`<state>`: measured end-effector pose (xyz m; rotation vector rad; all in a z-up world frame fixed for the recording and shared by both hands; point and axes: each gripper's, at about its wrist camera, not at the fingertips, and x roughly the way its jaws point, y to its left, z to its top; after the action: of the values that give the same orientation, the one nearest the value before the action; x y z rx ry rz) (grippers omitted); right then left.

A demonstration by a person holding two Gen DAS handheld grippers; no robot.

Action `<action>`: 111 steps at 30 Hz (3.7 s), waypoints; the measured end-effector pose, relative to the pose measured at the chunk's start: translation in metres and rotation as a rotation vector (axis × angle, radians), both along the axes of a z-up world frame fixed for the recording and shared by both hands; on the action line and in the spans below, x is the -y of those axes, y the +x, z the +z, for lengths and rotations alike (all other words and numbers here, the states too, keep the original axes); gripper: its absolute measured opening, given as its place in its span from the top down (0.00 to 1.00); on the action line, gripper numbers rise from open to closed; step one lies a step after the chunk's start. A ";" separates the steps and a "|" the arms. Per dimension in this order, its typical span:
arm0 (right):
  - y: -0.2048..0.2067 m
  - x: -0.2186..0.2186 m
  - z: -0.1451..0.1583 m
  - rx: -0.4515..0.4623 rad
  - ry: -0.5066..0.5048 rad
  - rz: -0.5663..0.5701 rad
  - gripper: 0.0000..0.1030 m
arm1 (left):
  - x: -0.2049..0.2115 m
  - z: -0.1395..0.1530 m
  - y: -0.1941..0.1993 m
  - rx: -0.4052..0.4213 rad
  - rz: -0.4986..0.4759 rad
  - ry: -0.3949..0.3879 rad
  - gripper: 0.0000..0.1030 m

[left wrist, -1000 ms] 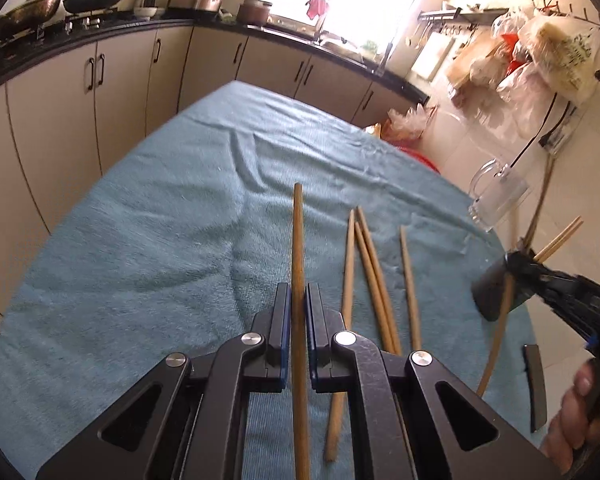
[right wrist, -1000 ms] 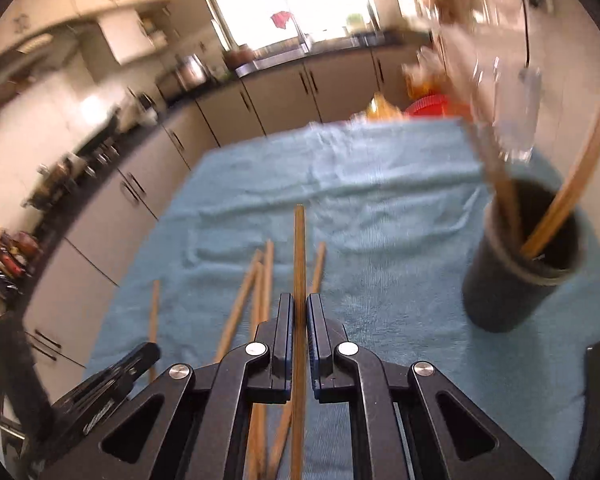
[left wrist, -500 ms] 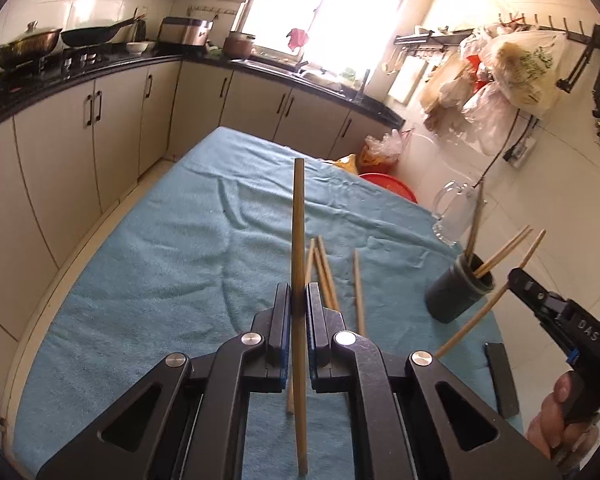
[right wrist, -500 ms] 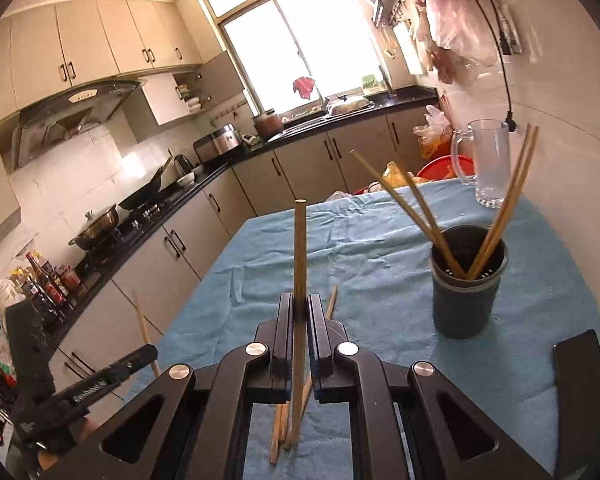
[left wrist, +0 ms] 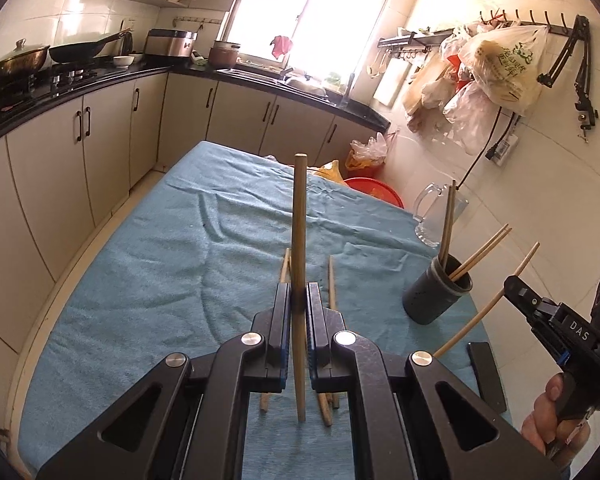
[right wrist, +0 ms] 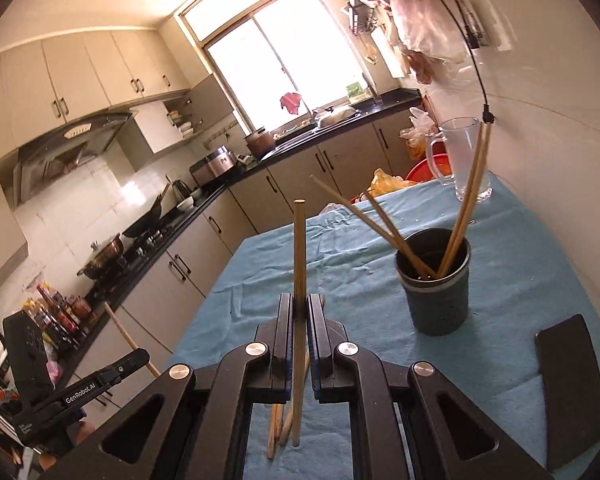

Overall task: Organize utensils
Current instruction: 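Lift both held chopsticks upright toward the black cup, then lower the right tool's chopstick into the cup while the left tool lowers its own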

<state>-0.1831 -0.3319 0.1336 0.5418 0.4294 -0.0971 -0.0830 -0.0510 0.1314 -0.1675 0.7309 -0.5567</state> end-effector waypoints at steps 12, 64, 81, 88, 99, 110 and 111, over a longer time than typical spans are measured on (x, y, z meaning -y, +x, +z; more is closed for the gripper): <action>-0.029 0.038 0.009 0.053 0.059 -0.078 0.93 | 0.029 0.019 -0.006 0.030 -0.053 0.006 0.94; -0.063 0.141 0.069 0.189 0.063 -0.326 0.93 | 0.208 0.120 0.015 0.160 -0.274 -0.036 0.94; -0.017 0.171 0.037 0.108 0.064 -0.361 0.93 | 0.251 0.072 0.049 0.087 -0.258 0.016 0.94; 0.004 0.174 0.015 0.044 0.078 -0.331 0.93 | 0.258 0.049 0.058 0.051 -0.260 0.047 0.94; 0.034 0.173 -0.013 -0.033 0.111 -0.287 0.93 | 0.266 0.027 0.064 0.027 -0.269 0.086 0.93; 0.037 0.167 -0.018 -0.042 0.105 -0.269 0.93 | 0.267 0.018 0.063 0.021 -0.282 0.105 0.93; 0.036 0.166 -0.018 -0.042 0.107 -0.270 0.93 | 0.267 0.018 0.063 0.021 -0.282 0.105 0.93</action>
<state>-0.1467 -0.4979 0.1157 0.7023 0.4019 -0.3470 -0.0201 -0.3180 0.1492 0.0406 0.7671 -0.7851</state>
